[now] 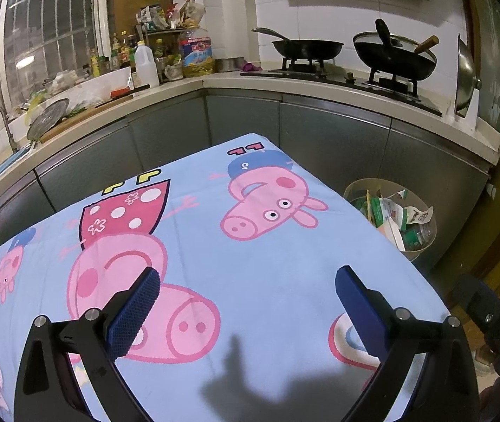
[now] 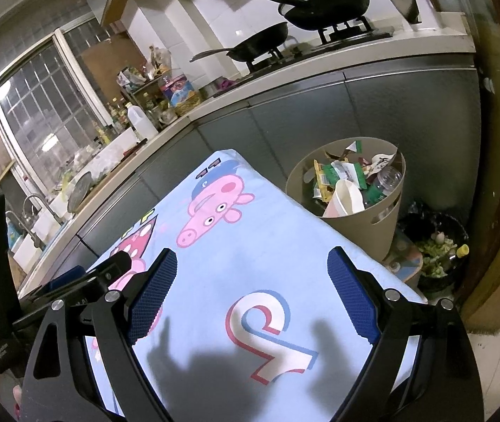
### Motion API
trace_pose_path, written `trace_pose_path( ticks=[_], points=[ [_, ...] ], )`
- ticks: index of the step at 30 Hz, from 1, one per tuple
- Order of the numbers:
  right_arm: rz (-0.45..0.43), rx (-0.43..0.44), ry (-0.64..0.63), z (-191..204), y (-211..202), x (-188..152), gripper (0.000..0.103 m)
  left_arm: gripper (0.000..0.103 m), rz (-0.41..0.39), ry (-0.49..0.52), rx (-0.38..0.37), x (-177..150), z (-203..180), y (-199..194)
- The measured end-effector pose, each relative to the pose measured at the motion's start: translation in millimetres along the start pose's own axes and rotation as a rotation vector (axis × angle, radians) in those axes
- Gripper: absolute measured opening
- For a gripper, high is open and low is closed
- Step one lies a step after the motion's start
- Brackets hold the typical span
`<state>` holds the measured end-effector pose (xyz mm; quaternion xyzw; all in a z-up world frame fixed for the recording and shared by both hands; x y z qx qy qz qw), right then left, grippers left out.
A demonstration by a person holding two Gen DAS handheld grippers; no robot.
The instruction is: Collect trash
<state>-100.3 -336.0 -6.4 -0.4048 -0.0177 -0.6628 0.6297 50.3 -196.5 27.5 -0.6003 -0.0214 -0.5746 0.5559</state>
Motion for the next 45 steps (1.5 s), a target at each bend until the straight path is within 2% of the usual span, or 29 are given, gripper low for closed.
trace_pose_path(
  ticks=[21, 31, 37, 41, 45],
  points=[
    [0.003, 0.021, -0.055, 9, -8, -9, 0.086, 0.100, -0.010, -0.032, 0.009, -12, 4, -14],
    [-0.056, 0.031, -0.092, 19, -30, 1, 0.086, 0.100, -0.044, -0.021, 0.040, -5, 3, -31],
    [-0.129, 0.062, -0.168, 38, -57, 14, 0.095, 0.100, -0.103, -0.020, 0.091, 7, 8, -50],
    [-0.188, 0.075, -0.236, 54, -70, 27, 0.097, 0.100, -0.181, -0.006, 0.117, 30, 11, -74],
    [-0.279, 0.082, -0.232, 61, -86, 39, 0.097, 0.100, -0.269, 0.008, 0.154, 51, 14, -99]
  ],
)
Point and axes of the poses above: each gripper's, at about its wrist camera, not at the fingertips, and y roughly the way its jaws point, z to its left, x to its top, the point moved 5 cm from there along y, roughly the way its jaws point, and after that the axes turned 15 degrees about y, right-handed, at the moved point
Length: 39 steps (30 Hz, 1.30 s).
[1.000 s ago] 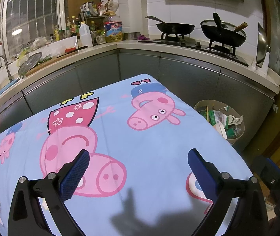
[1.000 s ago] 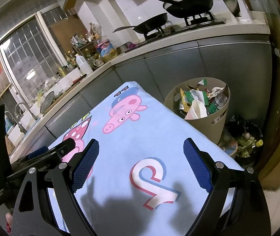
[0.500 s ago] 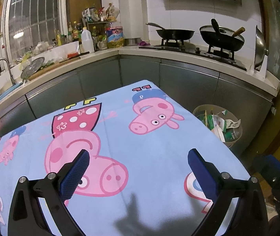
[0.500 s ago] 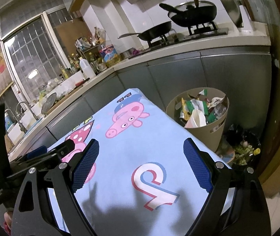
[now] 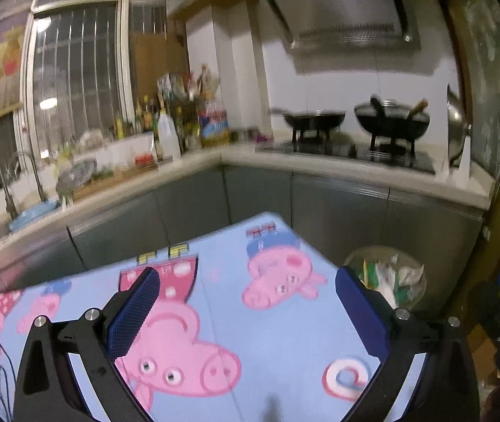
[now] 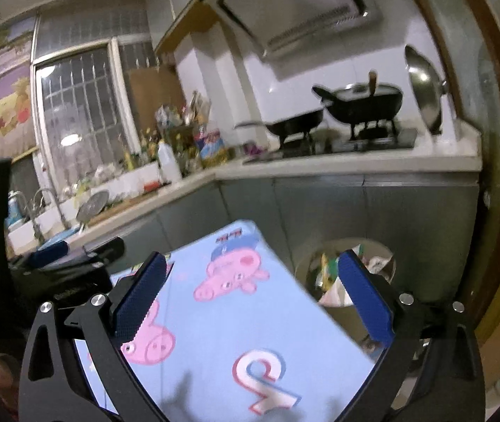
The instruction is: Collect trash
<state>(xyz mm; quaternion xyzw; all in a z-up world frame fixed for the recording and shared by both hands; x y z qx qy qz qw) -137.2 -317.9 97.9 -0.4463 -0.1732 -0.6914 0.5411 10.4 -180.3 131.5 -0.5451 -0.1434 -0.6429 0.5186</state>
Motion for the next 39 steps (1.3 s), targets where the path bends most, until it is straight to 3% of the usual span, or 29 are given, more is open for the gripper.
trace_pose_path(
  ticks=[6, 12, 17, 22, 39],
  points=[
    [-0.104, 0.016, 0.022, 4, -16, 22, 0.097, 0.100, -0.121, 0.015, 0.007, 34, 1, -20],
    [-0.304, 0.024, -0.103, 27, -45, 37, 0.097, 0.100, -0.176, -0.018, -0.011, 50, 2, -33],
    [-0.396, 0.044, -0.167, 41, -62, 37, 0.097, 0.100, -0.234, -0.073, -0.071, 50, 4, -44],
    [-0.399, 0.061, -0.173, 46, -67, 37, 0.097, 0.100, -0.239, -0.050, -0.019, 52, 4, -50],
    [-0.372, 0.081, -0.144, 46, -60, 44, 0.097, 0.100, -0.263, -0.064, 0.013, 49, 12, -58]
  ],
)
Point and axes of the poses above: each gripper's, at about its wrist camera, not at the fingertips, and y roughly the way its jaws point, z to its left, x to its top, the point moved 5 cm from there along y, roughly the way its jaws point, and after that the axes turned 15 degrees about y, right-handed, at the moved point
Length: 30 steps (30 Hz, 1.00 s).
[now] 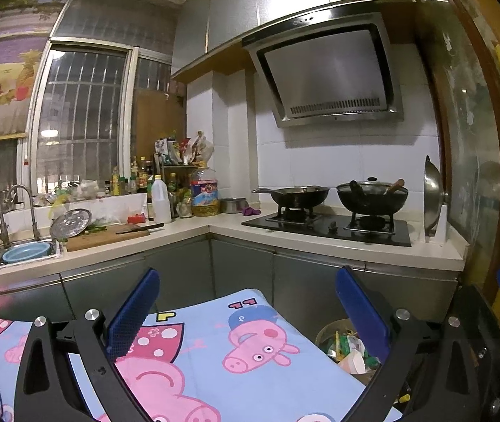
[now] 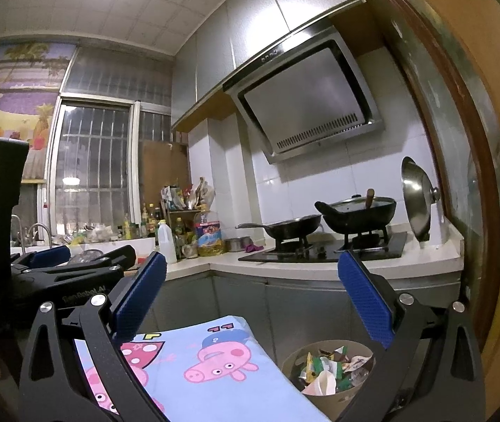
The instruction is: Collect trash
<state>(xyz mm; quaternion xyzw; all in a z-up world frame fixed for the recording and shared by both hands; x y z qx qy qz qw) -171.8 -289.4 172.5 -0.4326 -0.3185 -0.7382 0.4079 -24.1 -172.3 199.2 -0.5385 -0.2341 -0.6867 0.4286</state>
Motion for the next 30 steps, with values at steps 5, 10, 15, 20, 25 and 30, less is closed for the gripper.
trace_pose_path(
  ticks=[5, 10, 15, 20, 25, 30],
  points=[
    [0.009, 0.002, -0.001, 0, 1, -2, 0.097, 0.100, 0.009, -0.008, -0.001, -3, 2, 2],
    [0.012, 0.001, -0.002, 1, 2, -2, 0.097, 0.100, 0.015, 0.006, 0.004, -5, -1, 3],
    [0.021, 0.003, 0.000, 1, 3, -5, 0.097, 0.100, 0.009, 0.008, 0.004, -6, -2, 3],
    [0.033, 0.002, 0.001, 0, 4, -9, 0.097, 0.100, 0.021, -0.003, -0.015, -8, -2, 5],
    [0.034, 0.002, 0.005, 0, 5, -10, 0.097, 0.100, 0.029, -0.006, -0.023, -11, -2, 6],
    [0.033, 0.002, 0.002, 1, 4, -9, 0.097, 0.100, 0.025, 0.001, -0.032, -11, -3, 7]
  ],
)
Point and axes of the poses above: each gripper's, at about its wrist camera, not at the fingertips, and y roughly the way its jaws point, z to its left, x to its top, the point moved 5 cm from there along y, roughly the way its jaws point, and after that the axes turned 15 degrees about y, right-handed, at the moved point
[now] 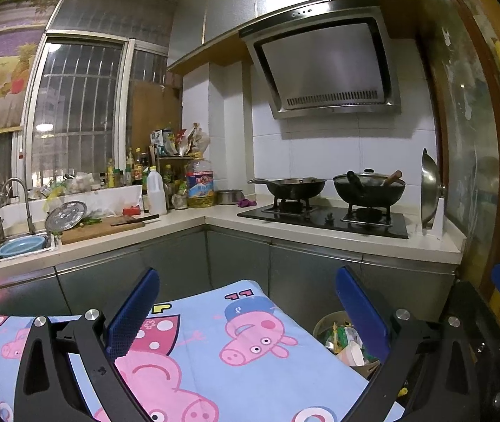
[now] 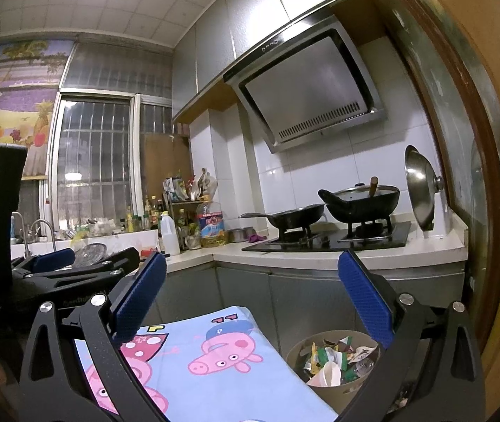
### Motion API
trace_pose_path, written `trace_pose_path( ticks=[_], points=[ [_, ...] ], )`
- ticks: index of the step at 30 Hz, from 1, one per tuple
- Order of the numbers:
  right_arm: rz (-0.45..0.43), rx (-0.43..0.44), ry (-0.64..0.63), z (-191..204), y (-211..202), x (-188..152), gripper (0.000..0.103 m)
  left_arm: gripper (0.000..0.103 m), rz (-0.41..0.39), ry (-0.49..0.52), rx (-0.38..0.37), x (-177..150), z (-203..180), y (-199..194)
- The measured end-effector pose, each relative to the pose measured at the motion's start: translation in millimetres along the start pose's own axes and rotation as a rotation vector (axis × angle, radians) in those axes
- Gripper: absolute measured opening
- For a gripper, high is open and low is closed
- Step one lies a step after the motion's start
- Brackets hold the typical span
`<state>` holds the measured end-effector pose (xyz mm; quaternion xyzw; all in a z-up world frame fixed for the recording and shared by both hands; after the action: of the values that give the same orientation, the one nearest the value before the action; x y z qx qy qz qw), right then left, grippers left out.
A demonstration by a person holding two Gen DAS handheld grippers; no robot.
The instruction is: Collect trash
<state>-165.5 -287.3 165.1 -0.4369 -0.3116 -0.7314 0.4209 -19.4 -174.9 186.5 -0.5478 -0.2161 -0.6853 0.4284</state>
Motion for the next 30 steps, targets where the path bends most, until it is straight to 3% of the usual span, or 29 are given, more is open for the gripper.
trace_pose_path(
  ticks=[30],
  points=[
    [0.005, -0.001, 0.006, -1.3, 1.1, 0.7, 0.097, 0.100, 0.010, 0.019, -0.019, -4.5, -3.0, 1.4]
  ],
)
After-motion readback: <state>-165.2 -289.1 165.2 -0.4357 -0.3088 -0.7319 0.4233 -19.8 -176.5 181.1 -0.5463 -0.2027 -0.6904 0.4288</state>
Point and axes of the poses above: each gripper's, at about its wrist camera, not at the fingertips, and y roughly the way its jaws point, z to its left, x to its top, the point moved 5 cm from there along y, roughly the way its jaws point, and after that the axes turned 15 degrees about y, right-handed, at the moved point
